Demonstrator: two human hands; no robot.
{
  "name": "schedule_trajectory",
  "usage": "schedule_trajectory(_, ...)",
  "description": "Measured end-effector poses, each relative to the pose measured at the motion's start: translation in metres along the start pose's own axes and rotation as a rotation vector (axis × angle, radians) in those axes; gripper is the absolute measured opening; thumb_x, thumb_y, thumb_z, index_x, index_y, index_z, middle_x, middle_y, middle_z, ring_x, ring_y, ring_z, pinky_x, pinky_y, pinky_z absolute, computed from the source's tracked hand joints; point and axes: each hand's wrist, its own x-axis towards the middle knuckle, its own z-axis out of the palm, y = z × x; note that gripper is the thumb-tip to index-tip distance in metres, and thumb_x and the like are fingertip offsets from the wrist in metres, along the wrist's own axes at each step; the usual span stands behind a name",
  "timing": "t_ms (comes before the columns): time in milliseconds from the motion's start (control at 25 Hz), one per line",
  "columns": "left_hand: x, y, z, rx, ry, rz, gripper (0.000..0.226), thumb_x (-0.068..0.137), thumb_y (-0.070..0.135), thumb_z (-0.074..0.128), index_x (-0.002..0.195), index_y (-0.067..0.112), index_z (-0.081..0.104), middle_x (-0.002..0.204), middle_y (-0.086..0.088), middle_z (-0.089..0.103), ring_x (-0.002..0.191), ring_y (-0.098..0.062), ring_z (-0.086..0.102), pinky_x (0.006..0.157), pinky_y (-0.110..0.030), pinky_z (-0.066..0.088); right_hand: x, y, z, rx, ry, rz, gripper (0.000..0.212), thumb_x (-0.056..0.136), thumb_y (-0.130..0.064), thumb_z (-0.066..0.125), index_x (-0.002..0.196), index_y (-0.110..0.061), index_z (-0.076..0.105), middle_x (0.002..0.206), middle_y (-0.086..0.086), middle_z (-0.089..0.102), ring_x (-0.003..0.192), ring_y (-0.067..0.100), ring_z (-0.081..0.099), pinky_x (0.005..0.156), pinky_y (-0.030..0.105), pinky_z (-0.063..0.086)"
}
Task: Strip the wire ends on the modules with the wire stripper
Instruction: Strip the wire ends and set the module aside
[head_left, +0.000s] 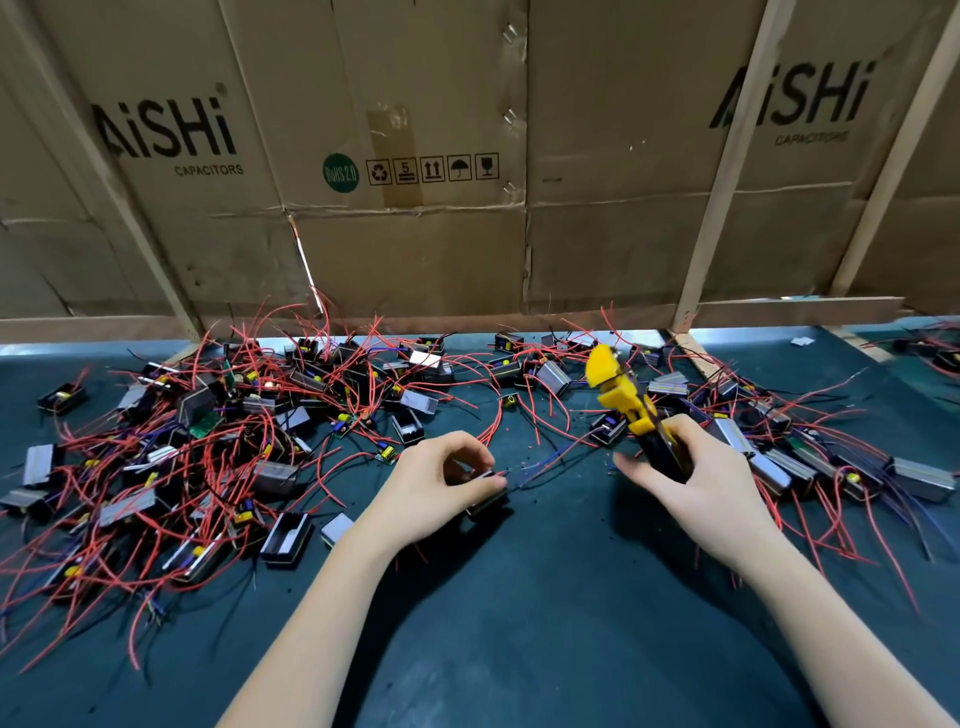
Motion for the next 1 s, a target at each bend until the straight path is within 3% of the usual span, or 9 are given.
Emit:
schedule_trajectory(80, 0.0, -0.001, 0.002, 0.055, 0.016, 0.011, 0.02, 0.075, 0.028, 0.084, 0.089, 0.023, 0.07, 0.083, 0.008, 0.07, 0.063, -0.005, 0.053, 0.067, -0.02, 0.046, 0.0, 0.001, -0.001, -0.185, 0.038, -0.037, 0.032, 0.071, -0.047, 0.077, 0.08, -0.025, 0.055, 0.071, -0.013, 0.059, 0.07, 0.003, 0.054, 0.064, 0.02, 0.04)
schedule_trajectory(200, 0.0, -0.001, 0.003, 0.076, -0.001, 0.039, 0.021, 0.074, 0.024, 0.084, 0.091, 0.022, 0.072, 0.082, 0.01, 0.07, 0.063, -0.007, 0.054, 0.066, -0.017, 0.045, 0.0, 0.003, 0.001, -0.389, 0.012, -0.069, 0.04, 0.069, -0.052, 0.076, 0.085, -0.023, 0.054, 0.081, -0.008, 0.06, 0.079, 0.017, 0.056, 0.07, 0.036, 0.047)
schedule_trajectory(320, -0.001, 0.003, -0.002, 0.104, -0.027, 0.033, 0.022, 0.071, 0.021, 0.086, 0.089, 0.019, 0.073, 0.081, 0.008, 0.072, 0.073, -0.01, 0.065, 0.069, -0.016, 0.048, 0.001, 0.004, 0.002, -0.425, 0.005, -0.076, 0.043, 0.069, -0.055, 0.075, 0.086, -0.022, 0.054, 0.082, -0.007, 0.059, 0.08, 0.019, 0.056, 0.071, 0.037, 0.048)
schedule_trajectory(400, -0.001, 0.005, -0.015, 0.073, 0.141, 0.062, 0.019, 0.072, 0.017, 0.085, 0.087, 0.019, 0.074, 0.08, 0.009, 0.073, 0.073, -0.007, 0.066, 0.07, -0.012, 0.048, 0.001, 0.004, 0.001, -0.413, 0.032, -0.093, 0.041, 0.069, -0.052, 0.077, 0.085, -0.022, 0.054, 0.08, -0.007, 0.059, 0.077, 0.018, 0.055, 0.068, 0.036, 0.046)
schedule_trajectory(480, -0.001, 0.001, -0.038, 0.032, 0.451, 0.066, 0.022, 0.074, 0.013, 0.083, 0.092, 0.021, 0.074, 0.085, 0.01, 0.073, 0.077, -0.005, 0.067, 0.075, -0.012, 0.049, 0.001, 0.005, -0.002, -0.402, 0.055, -0.097, 0.04, 0.069, -0.05, 0.078, 0.083, -0.021, 0.054, 0.079, -0.007, 0.06, 0.077, 0.018, 0.055, 0.068, 0.036, 0.046)
schedule_trajectory(600, -0.005, -0.018, -0.067, 0.309, 0.727, -0.082, 0.027, 0.078, 0.017, 0.079, 0.104, 0.021, 0.073, 0.101, 0.003, 0.073, 0.096, -0.02, 0.066, 0.086, -0.035, 0.053, 0.001, 0.004, -0.002, -0.379, 0.079, -0.094, 0.039, 0.068, -0.047, 0.078, 0.083, -0.02, 0.056, 0.079, -0.005, 0.061, 0.079, 0.02, 0.056, 0.07, 0.037, 0.046)
schedule_trajectory(760, -0.005, -0.034, -0.073, 0.42, 0.737, -0.247, 0.026, 0.078, 0.022, 0.08, 0.103, 0.018, 0.076, 0.106, -0.006, 0.071, 0.102, -0.029, 0.062, 0.083, -0.039, 0.051, 0.001, 0.003, 0.0, -0.389, 0.067, -0.089, 0.039, 0.068, -0.046, 0.08, 0.082, -0.021, 0.054, 0.079, -0.004, 0.06, 0.078, 0.021, 0.056, 0.07, 0.037, 0.046)
schedule_trajectory(920, 0.003, -0.034, -0.069, 0.347, 0.663, -0.068, 0.027, 0.073, 0.019, 0.083, 0.098, 0.022, 0.076, 0.094, 0.004, 0.068, 0.072, -0.011, 0.055, 0.076, -0.029, 0.046, 0.0, 0.003, 0.0, -0.401, 0.055, -0.088, 0.039, 0.068, -0.046, 0.08, 0.082, -0.02, 0.054, 0.078, -0.005, 0.06, 0.077, 0.021, 0.056, 0.069, 0.037, 0.046)
schedule_trajectory(1000, 0.013, -0.03, -0.059, 0.381, 0.664, 0.031, 0.04, 0.078, 0.01, 0.077, 0.116, 0.017, 0.068, 0.109, -0.001, 0.064, 0.084, -0.017, 0.061, 0.088, -0.033, 0.048, 0.0, 0.003, 0.0, -0.406, 0.051, -0.092, 0.039, 0.068, -0.046, 0.08, 0.081, -0.02, 0.055, 0.078, -0.004, 0.06, 0.077, 0.022, 0.056, 0.068, 0.036, 0.045)
